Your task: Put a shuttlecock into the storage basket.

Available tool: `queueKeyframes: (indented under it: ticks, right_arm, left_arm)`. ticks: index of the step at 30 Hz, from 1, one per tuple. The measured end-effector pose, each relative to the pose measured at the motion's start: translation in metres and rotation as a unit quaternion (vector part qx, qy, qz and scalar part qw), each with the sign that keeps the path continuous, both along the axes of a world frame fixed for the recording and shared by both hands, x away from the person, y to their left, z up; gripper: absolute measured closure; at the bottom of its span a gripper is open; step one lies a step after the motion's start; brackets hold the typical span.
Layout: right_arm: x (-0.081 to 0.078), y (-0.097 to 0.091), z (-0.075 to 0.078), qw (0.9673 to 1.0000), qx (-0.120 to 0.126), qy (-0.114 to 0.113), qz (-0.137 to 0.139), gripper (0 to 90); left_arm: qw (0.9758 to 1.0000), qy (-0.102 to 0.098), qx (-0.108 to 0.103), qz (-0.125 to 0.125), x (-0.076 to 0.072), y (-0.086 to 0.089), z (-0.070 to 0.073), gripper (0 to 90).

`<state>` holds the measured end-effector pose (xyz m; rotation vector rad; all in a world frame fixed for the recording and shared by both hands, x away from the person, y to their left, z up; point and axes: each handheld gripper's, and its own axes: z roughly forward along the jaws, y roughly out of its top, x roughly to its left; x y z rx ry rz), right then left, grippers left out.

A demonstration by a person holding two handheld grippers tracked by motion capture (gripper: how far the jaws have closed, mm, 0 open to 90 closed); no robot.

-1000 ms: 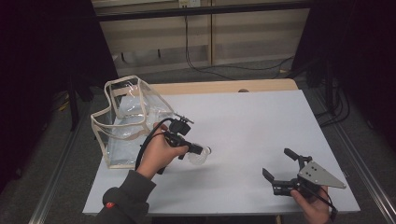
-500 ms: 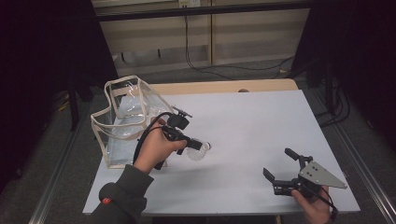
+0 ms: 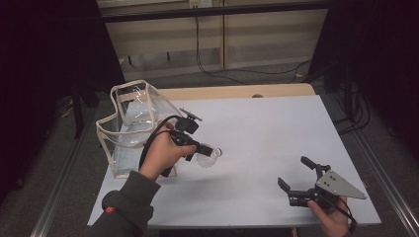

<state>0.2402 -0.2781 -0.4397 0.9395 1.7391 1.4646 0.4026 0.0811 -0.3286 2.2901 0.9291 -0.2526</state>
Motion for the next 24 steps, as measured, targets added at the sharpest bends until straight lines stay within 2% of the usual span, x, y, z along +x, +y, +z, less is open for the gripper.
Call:
queueKeyframes:
  ticks: [8,16,17,24]
  right_arm:
    - [0.0004,0.0007,-0.0002,1.0000,0.001,0.002,0.001,1.3]
    - [0.0004,0.0013,-0.0006,1.0000,-0.001,0.001,0.004,1.3]
    - [0.0005,0.0013,-0.0007,1.0000,-0.001,0.001,0.003,1.3]
    - [0.0004,0.0011,-0.0008,1.0000,-0.003,0.001,0.001,1.3]
  left_arm:
    - [1.0000,0.003,0.004,-0.004,0.0018,0.0008,0.0033,89.0]
    - [1.0000,0.008,-0.001,0.000,0.0011,0.0026,0.0073,89.0]
    - [0.9999,0.007,0.003,-0.008,0.0015,0.0036,0.0082,89.0]
    - [1.0000,0.008,0.004,-0.002,0.0000,0.0044,0.0091,89.1]
